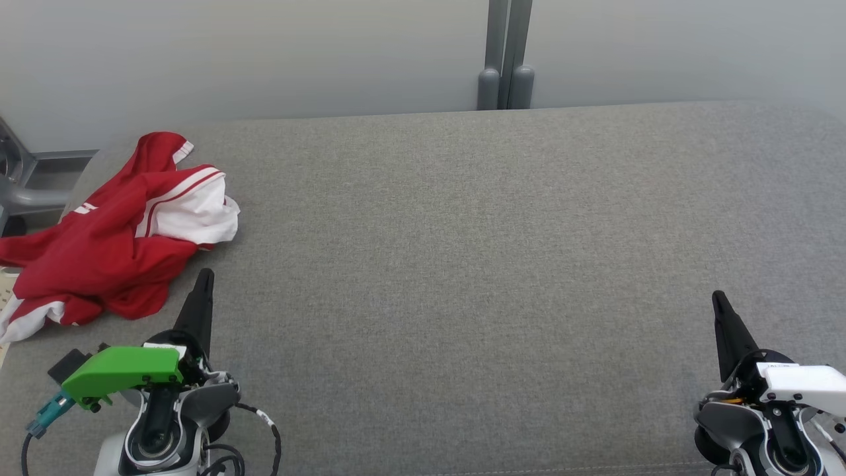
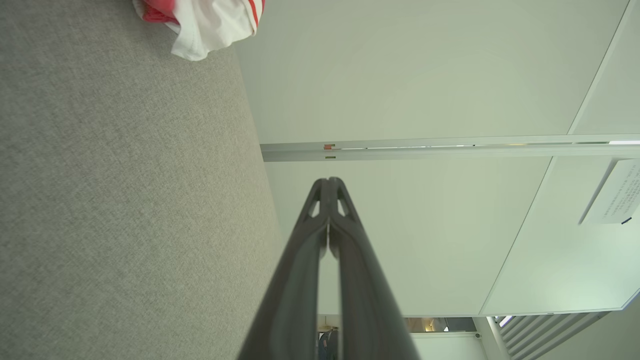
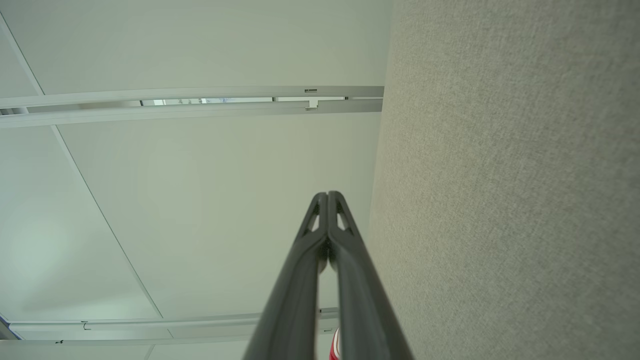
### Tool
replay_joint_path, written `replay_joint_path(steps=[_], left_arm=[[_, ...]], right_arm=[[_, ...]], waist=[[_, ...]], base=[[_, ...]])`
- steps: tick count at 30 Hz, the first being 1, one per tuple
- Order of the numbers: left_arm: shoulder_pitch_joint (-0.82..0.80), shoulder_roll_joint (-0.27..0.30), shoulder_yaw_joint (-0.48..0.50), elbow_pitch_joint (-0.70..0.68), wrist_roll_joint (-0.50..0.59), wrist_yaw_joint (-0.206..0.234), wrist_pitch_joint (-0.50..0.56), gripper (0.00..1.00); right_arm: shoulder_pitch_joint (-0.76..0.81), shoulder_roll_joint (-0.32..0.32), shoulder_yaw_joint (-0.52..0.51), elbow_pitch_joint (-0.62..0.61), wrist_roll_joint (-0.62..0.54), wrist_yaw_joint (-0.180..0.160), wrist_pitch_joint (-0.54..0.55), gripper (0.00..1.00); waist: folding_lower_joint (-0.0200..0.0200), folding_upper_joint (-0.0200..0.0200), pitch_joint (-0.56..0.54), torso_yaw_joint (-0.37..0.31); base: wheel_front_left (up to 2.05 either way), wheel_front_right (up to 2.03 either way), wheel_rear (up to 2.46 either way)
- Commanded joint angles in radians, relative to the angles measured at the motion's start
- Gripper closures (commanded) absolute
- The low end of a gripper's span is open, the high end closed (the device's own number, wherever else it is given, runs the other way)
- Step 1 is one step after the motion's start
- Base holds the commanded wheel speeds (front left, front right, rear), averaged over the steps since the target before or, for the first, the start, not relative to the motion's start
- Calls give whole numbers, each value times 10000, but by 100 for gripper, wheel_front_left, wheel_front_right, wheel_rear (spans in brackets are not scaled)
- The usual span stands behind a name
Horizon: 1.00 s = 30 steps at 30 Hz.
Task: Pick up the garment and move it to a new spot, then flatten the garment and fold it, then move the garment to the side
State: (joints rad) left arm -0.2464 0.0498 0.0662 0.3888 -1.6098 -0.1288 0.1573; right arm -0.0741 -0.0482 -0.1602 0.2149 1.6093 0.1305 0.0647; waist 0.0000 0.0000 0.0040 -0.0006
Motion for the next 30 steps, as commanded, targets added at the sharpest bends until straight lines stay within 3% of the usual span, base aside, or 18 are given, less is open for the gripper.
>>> replay_joint_path(steps=[1,10,11,30], left_arm=[[-146,7,30,-22,0,-44,29,100],[-146,7,30,-22,0,-44,29,100],[0,0,0,2,0,0,0,0],[908,-42,-208,-45,608,11,-804,0]], right_arm=[[-86,-41,-19,-45,70,4,20,100],[-86,-41,-19,-45,70,4,20,100],[0,2,0,4,0,0,0,0],[310,71,522,254,-917,-1,-628,0]], waist=[[0,0,0,0],[0,0,0,0],[0,0,0,0],[0,0,-177,-32]], base=[[0,0,0],[0,0,0],[0,0,0],[0,0,0]])
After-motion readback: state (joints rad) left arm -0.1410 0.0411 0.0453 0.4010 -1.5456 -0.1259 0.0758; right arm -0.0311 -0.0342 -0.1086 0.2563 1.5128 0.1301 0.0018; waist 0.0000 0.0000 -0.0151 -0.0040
